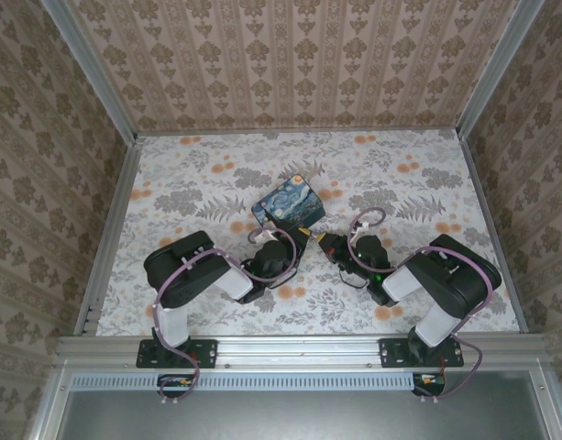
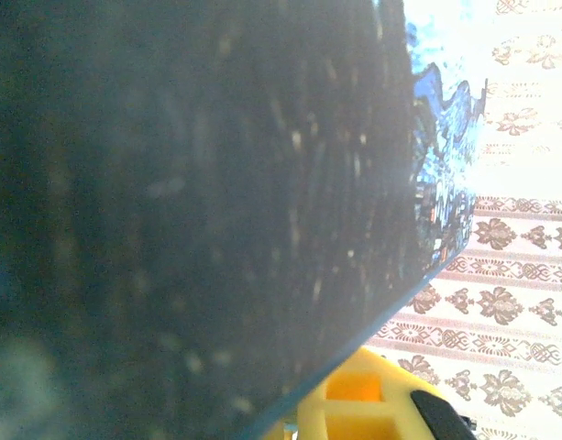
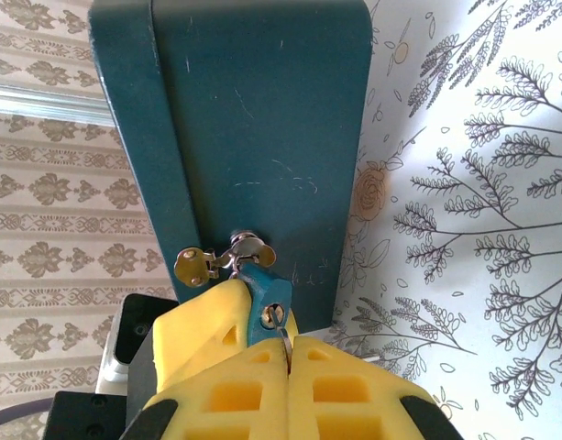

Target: Unlock the padlock with the key

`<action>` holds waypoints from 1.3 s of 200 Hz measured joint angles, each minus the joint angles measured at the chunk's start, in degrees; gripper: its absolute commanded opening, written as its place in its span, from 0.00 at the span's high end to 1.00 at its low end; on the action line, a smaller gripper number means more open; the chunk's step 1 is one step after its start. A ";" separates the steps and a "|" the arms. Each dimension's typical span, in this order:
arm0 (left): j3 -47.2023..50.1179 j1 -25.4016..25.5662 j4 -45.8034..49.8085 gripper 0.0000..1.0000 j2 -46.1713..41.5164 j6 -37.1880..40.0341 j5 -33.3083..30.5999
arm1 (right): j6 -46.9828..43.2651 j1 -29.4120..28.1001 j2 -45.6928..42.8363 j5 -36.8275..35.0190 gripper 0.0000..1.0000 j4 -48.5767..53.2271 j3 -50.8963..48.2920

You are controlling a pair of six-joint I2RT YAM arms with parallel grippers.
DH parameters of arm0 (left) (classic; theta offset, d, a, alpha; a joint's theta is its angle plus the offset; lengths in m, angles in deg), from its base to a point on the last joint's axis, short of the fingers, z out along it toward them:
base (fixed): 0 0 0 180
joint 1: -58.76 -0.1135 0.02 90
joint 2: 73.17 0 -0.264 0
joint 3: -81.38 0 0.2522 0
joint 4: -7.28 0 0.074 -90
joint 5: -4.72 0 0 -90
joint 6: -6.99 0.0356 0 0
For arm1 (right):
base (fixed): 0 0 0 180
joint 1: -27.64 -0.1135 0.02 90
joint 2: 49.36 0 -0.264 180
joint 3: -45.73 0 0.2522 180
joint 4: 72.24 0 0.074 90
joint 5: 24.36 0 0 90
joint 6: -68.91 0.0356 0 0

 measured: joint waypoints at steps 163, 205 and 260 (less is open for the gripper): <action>-1.38 1.62 11.21 1.00 -4.11 -3.52 -3.76 | 9.92 -0.74 -0.02 0.42 1.00 0.26 0.00; -1.86 1.81 14.47 1.00 -5.16 -3.56 -4.55 | 11.06 -1.14 0.92 0.55 1.00 -0.07 0.20; -1.90 2.10 15.21 1.00 -5.16 -3.54 -5.64 | 12.37 -1.60 2.95 0.46 1.00 -1.75 0.31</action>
